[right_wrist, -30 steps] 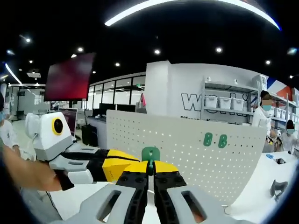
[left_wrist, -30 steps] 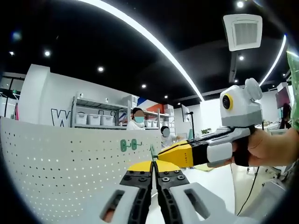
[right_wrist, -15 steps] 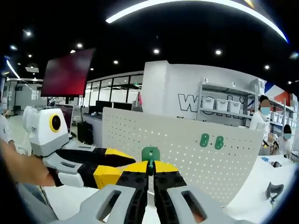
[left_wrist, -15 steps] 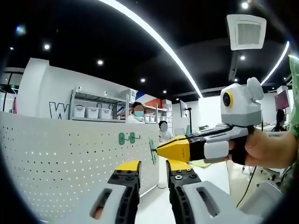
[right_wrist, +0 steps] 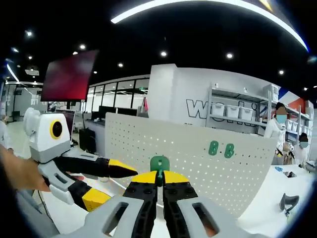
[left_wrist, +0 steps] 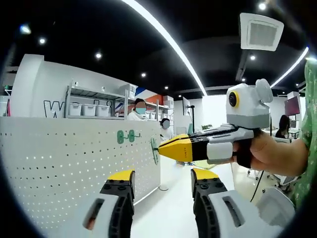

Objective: Insert the hook assembly into the mounting plate slot until the hook locks in place.

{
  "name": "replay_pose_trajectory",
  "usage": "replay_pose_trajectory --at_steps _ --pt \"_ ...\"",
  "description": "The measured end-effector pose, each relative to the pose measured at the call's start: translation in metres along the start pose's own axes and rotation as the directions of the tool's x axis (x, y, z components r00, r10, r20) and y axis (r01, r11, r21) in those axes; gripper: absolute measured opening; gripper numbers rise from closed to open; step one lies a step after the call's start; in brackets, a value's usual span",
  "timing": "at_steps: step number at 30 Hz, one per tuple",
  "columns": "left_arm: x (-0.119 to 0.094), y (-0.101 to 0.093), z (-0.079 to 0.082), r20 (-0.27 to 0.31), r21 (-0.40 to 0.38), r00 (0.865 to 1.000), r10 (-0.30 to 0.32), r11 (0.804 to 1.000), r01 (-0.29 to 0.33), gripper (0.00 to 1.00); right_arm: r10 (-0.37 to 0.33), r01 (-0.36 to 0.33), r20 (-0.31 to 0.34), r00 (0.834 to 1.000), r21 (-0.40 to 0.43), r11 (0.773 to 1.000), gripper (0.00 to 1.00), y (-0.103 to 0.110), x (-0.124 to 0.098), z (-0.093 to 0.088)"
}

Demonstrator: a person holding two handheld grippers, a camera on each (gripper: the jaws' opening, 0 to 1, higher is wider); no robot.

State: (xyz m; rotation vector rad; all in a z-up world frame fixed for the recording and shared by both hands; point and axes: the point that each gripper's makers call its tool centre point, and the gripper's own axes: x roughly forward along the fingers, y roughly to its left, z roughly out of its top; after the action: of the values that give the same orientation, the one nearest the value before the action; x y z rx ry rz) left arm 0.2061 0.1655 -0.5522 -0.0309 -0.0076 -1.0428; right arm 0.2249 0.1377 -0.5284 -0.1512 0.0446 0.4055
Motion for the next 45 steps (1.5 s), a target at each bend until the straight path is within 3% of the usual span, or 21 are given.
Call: replay_pose_trajectory --at_steps 12,18,31,45 --pt "-0.015 0.009 -0.002 -0.035 -0.068 0.999 0.037 0.997 -0.040 0.84 0.000 0.000 -0.009 1.000 0.008 1.000 0.01 -0.001 0.005 -0.005" --pt "-0.022 0.004 0.002 -0.028 -0.084 0.999 0.022 0.996 -0.024 1.00 -0.001 0.001 -0.012 1.000 0.007 1.000 0.01 -0.002 0.009 -0.006" --pt "-0.044 0.002 0.000 -0.062 -0.105 0.997 -0.049 0.994 0.042 1.00 -0.054 0.054 0.006 0.999 0.014 0.998 0.01 -0.028 0.018 0.002" --pt "-0.082 0.026 0.007 -0.055 -0.116 0.998 -0.036 0.993 0.029 1.00 -0.114 0.113 0.023 0.993 0.035 0.993 0.01 -0.049 0.049 0.013"
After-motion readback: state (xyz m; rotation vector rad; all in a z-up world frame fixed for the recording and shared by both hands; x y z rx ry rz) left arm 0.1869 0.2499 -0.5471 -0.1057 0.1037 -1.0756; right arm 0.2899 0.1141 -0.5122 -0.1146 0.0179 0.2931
